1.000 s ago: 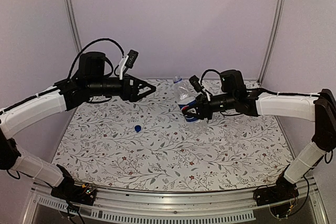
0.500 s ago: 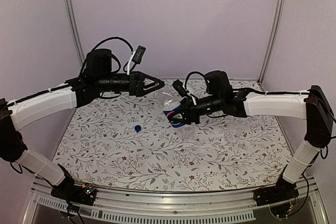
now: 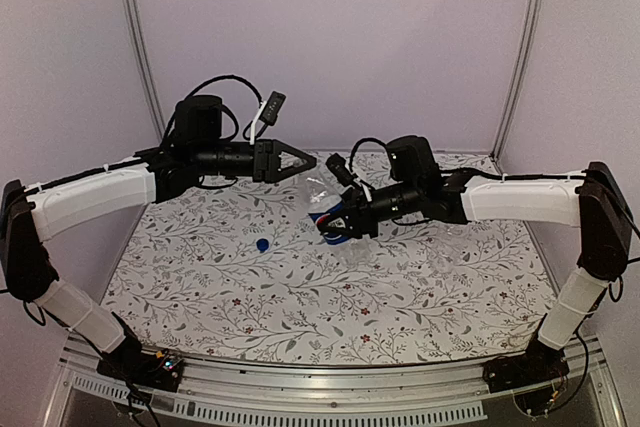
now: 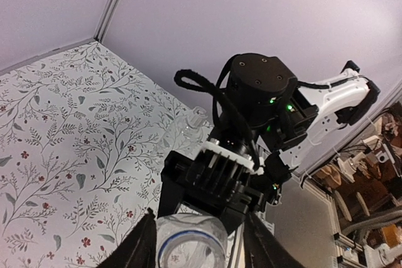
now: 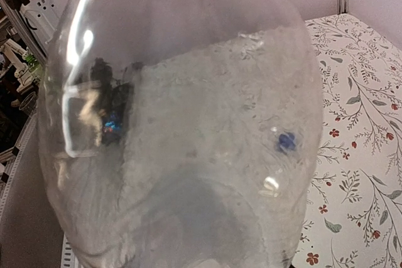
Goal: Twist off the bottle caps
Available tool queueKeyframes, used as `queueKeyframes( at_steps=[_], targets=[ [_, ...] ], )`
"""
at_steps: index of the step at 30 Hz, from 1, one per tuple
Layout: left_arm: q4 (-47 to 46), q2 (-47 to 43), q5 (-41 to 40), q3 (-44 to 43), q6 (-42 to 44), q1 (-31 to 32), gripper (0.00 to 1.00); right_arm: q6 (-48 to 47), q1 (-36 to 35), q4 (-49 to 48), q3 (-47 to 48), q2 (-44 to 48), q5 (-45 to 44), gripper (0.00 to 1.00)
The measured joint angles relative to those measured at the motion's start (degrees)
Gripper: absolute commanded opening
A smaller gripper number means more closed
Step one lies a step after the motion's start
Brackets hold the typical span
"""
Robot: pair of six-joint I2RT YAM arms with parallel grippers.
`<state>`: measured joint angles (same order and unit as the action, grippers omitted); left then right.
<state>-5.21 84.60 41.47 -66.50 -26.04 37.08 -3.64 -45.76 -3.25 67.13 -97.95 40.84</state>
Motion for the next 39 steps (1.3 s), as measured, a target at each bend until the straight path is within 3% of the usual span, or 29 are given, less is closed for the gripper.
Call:
queueKeyframes(
  at_steps=[3, 10, 16, 18, 22, 24, 27, 39],
  targets=[
    [0.1, 0.0, 0.0, 0.0, 0.0, 0.0, 0.35, -0.1, 0.0, 0.0, 0.0, 0.0, 0.0, 0.36],
    [0.2, 0.1, -0.3, 0.0, 0.6, 0.0, 0.33, -0.2, -0.1, 0.1, 0.2, -0.1, 0.2, 0.37],
    [0.2, 0.1, -0.6, 0.0, 1.1, 0.0, 0.11, -0.3, 0.0, 0.7, 0.5, -0.1, 0.0, 0.39],
    [0.3, 0.1, -0.8, 0.0, 1.2, 0.0, 0.00, -0.3, 0.0, 0.8, 0.6, -0.3, -0.2, 0.44],
    [0.7, 0.0, -1.5, 0.0, 2.1, 0.0, 0.00, -0.4, -0.1, 1.1, 1.0, -0.7, -0.9, 0.59],
    [1.2, -0.2, -2.3, 0.0, 2.5, 0.0, 0.00, -0.3, -0.2, 1.3, 1.4, -1.1, -1.5, 0.79],
    [2.9, -1.2, -4.5, 0.0, 3.9, 0.2, 0.00, 0.7, -0.4, 1.9, 2.1, -1.6, -2.7, 0.98],
    [18.4, -4.1, -21.8, -2.7, 12.2, -1.7, 0.00, 1.3, -0.3, 3.0, 1.6, 0.3, -9.3, 0.99]
  ],
)
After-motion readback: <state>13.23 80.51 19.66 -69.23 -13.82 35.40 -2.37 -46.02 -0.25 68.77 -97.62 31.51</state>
